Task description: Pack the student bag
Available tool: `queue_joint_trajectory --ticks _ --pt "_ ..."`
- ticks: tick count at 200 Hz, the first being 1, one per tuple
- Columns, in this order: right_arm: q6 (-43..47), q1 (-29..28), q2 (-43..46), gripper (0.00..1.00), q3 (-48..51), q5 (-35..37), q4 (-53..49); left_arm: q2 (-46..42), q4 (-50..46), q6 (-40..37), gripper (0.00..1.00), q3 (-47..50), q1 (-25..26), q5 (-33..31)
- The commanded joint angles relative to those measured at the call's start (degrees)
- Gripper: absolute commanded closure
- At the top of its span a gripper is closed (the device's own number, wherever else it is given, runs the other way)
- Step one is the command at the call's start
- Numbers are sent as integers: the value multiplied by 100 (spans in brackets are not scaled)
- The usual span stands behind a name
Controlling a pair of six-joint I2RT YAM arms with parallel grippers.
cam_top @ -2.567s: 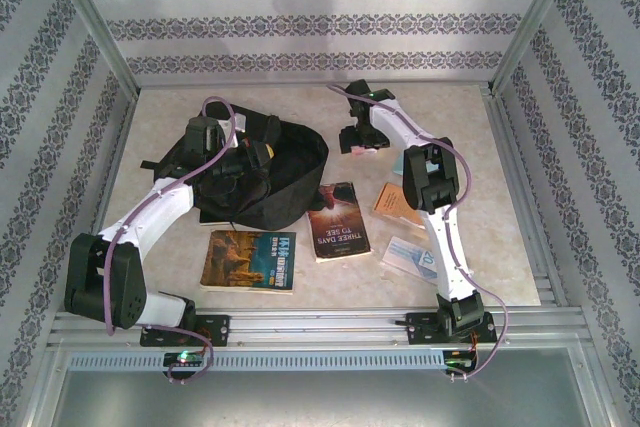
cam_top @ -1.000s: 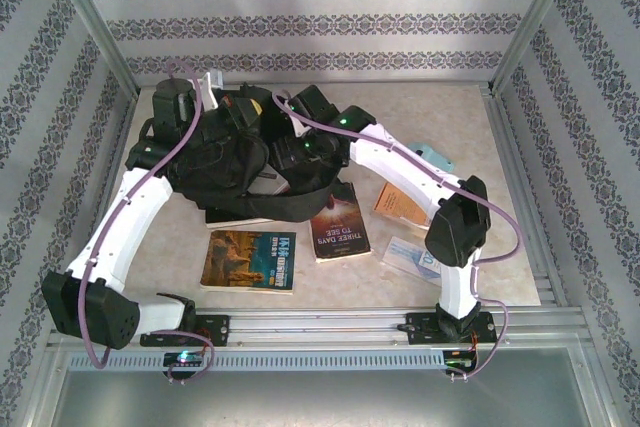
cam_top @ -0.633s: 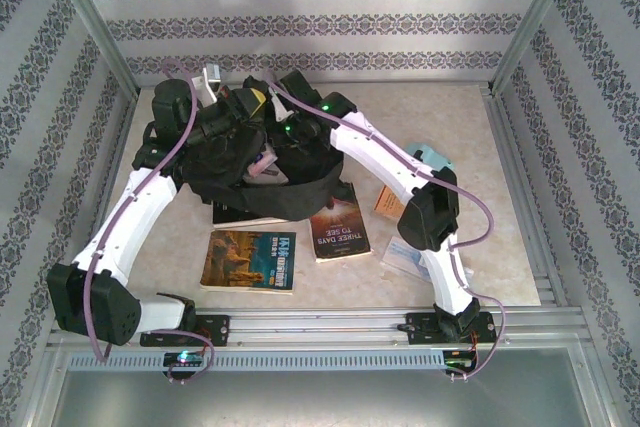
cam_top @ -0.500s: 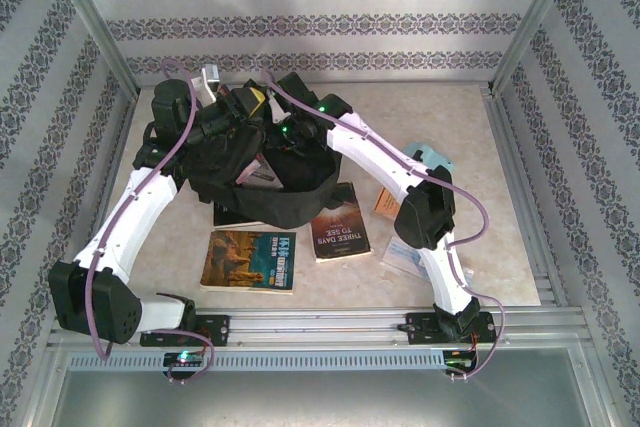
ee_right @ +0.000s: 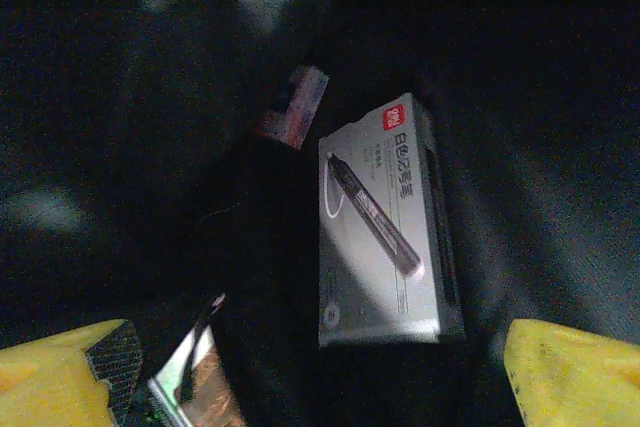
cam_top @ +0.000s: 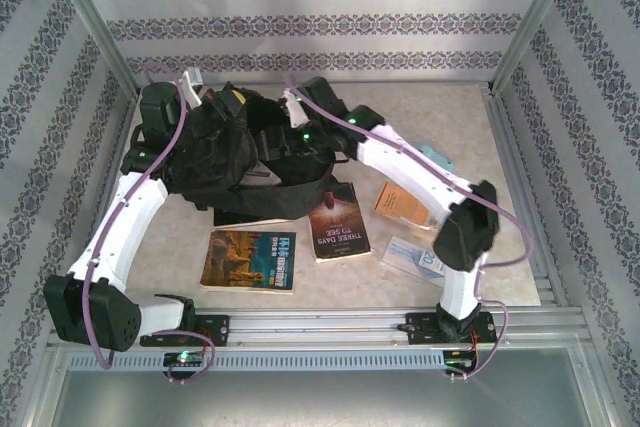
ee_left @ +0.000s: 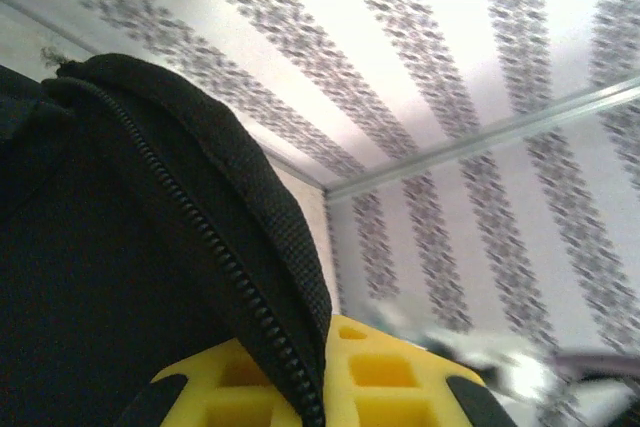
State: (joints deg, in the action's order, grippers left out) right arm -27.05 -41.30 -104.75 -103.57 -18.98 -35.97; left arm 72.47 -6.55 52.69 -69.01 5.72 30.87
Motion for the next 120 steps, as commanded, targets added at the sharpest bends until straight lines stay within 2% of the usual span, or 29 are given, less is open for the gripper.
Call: queue_joint_trajectory --ticks 1,20,49,68,104,120 --pt "29 199 711 7 549 -25 677 -139 -488 -587 100 -321 -97 -941" --pt "-28 378 1125 7 921 153 658 -94 -924 -853 100 -633 -103 -1339" --pt "28 568 1569 6 1278 1225 -24 -127 -1164 -1043 100 -655 -93 -1551" --pt "-152 842 1868 6 1799 1489 -223 -197 -920 -999 100 -302 -71 -1369" --pt "-327 1483 2294 4 2819 2078 -526 -33 -374 -681 100 375 21 -507" --pt "-432 1817 2390 4 3189 2186 -574 15 -271 -667 100 555 66 -329"
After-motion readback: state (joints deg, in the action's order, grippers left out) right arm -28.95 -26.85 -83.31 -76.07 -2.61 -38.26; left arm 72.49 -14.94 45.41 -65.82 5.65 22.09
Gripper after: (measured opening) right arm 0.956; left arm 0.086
